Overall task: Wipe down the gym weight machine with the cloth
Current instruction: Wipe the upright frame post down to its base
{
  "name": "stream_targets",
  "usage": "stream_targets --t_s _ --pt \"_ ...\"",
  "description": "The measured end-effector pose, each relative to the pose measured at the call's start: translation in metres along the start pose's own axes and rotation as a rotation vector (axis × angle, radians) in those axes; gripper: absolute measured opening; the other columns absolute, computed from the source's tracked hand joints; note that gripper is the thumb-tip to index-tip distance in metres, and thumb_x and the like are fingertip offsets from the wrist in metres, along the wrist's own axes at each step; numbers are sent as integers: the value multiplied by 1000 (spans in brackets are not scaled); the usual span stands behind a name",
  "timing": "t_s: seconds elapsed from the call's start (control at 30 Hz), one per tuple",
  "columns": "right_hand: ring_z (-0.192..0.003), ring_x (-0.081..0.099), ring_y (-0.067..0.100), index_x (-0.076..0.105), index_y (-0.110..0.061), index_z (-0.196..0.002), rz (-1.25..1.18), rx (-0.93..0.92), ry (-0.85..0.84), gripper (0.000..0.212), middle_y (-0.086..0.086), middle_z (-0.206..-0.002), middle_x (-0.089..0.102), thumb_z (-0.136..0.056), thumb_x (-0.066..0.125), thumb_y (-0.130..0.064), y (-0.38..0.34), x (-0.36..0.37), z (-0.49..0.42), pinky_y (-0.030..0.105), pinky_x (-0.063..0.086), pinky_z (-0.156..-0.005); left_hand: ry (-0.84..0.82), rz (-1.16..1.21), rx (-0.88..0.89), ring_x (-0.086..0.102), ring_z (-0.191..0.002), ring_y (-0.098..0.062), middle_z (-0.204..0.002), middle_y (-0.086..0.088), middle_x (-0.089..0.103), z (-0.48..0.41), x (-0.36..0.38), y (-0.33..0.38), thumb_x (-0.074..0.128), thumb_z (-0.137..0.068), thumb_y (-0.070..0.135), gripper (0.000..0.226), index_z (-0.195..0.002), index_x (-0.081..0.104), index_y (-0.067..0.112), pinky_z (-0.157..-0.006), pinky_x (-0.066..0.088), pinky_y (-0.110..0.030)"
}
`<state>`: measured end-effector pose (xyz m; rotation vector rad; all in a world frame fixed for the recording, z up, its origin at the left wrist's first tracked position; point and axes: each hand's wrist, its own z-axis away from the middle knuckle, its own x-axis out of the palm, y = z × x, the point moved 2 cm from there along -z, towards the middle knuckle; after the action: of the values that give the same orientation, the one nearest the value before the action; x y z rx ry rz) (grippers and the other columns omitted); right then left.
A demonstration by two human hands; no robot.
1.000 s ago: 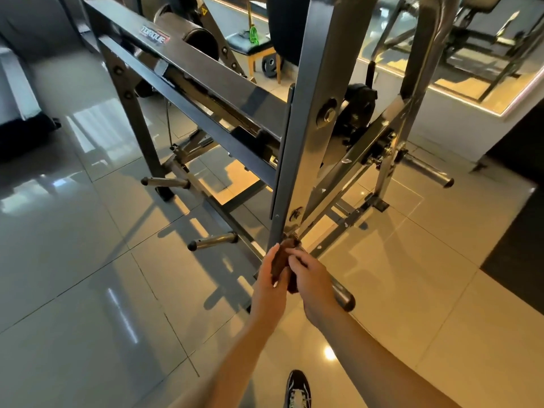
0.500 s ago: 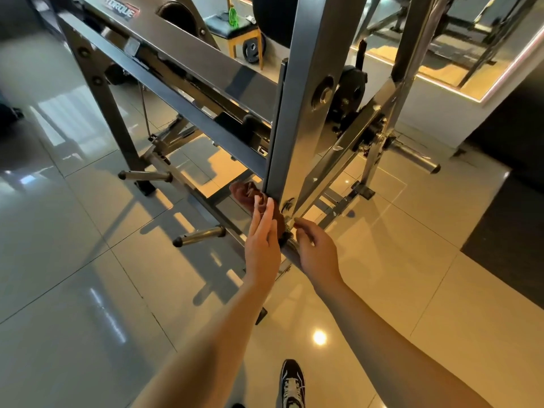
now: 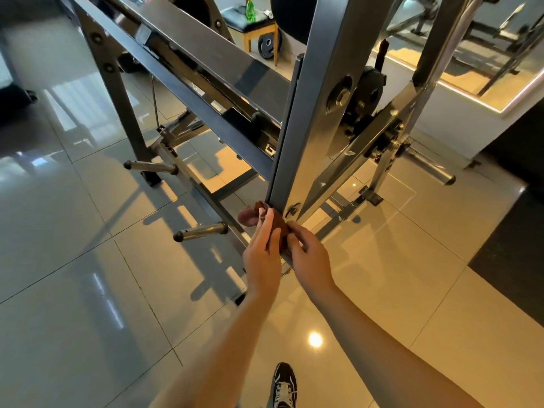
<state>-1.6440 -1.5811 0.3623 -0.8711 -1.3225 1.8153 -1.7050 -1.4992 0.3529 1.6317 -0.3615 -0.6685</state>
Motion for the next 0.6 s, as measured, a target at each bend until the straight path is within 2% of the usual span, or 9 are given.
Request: stream_targets --t_s 0.07,0.13,0.23,0.33,0.4,0.47,0.53,0.6 --pt "-118 63 13 63 -44 -116 71 45 -27 27 -18 -114 68 -107 49 -23 6 3 -5 36 53 -103 14 27 -56 42 -142 -15 -153 3 44 1 2 -16 53 -103 9 47 -145 46 30 -109 37 -13" --pt "-120 61 15 63 -38 -121 128 69 -13 25 -14 -116 67 -106 49 -25 13 4 -5 40 52 -106 9 -21 -116 47 -140 -22 -152 -2 48 0 -2 -29 54 -103 10 48 -144 44 31 -110 40 -19" --pt "-123 59 14 59 -41 -131 83 18 58 29 -18 -124 61 -105 52 -29 9 5 -3 44 55 -102 -2 -13 -157 49 -139 -27 -150 -11 51 -3 -8 -20 54 -103 8 46 -146 48 22 -100 34 -1" --pt "-121 60 12 59 -37 -133 31 -1 67 29 -17 -127 62 -106 51 -30 3 1 -9 39 55 -102 16 -41 -8 38 -145 -19 -155 -3 45 -5 -5 3 53 -103 10 44 -146 49 21 -104 23 3" --pt "-122 62 14 55 -33 -143 -25 48 10 36 -8 -132 66 -108 48 -29 2 1 -13 36 55 -101 28 -34 1 32 -145 -16 -156 -5 42 -3 3 7 51 -103 6 44 -146 50 14 -102 12 9" --pt "-128 59 15 52 -35 -146 -12 78 -20 39 -8 -135 65 -109 45 -28 7 2 -14 32 52 -104 39 -24 -25 30 -142 -8 -154 -10 43 1 7 -2 50 -103 2 43 -145 49 8 -97 4 13" --pt "-135 52 15 50 -42 -146 48 80 -23 39 -12 -139 61 -108 44 -33 13 4 -12 39 46 -111 36 -48 -67 31 -139 6 -153 -10 45 4 6 -20 50 -103 3 44 -146 48 9 -97 6 13" --pt "-139 48 17 46 -48 -146 75 88 -32 40 -13 -142 58 -108 44 -38 21 8 -12 49 43 -114 25 -39 -161 40 -142 -9 -152 -7 47 4 2 -39 51 -104 7 45 -147 47 17 -102 20 6"
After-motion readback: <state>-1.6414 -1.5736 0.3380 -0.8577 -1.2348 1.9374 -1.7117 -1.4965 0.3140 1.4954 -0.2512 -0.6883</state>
